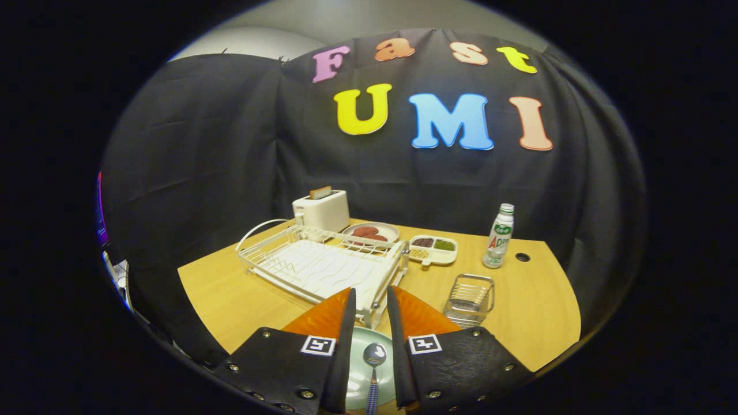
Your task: Take the plate from the dish rack, then take the spoon from the basket and place it into the plate.
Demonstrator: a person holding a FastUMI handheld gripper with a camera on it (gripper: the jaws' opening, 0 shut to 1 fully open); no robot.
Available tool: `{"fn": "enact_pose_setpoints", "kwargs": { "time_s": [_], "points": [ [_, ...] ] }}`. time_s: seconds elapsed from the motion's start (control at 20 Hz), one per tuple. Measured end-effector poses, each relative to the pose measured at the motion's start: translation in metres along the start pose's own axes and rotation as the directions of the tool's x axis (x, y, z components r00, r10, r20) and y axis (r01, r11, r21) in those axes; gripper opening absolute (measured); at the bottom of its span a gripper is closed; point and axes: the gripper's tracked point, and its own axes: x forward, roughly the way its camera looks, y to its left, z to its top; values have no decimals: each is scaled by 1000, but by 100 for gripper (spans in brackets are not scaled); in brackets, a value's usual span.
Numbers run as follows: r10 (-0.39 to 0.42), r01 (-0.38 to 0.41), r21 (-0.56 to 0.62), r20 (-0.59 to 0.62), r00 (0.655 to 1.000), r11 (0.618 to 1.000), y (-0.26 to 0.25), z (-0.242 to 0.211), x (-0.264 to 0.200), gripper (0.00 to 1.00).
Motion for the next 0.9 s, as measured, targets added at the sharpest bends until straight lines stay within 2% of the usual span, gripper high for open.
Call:
{"fn": "enact_pose_setpoints", "kwargs": {
  "time_s": [0.3,0.5,0.65,0.75,0.8,0.9],
  "points": [
    [-195,192,36,129,972,981,-70,60,-43,32],
    [-300,299,39,226,927,953,-108,105,-75,32],
    [-347,347,56,307,886,936,-124,142,-91,32],
    [-332,330,67,338,881,942,-120,161,-101,74],
    [-339,335,71,342,876,939,-124,156,-97,95],
    [-345,345,67,351,870,936,-127,157,-95,95]
  ]
}}
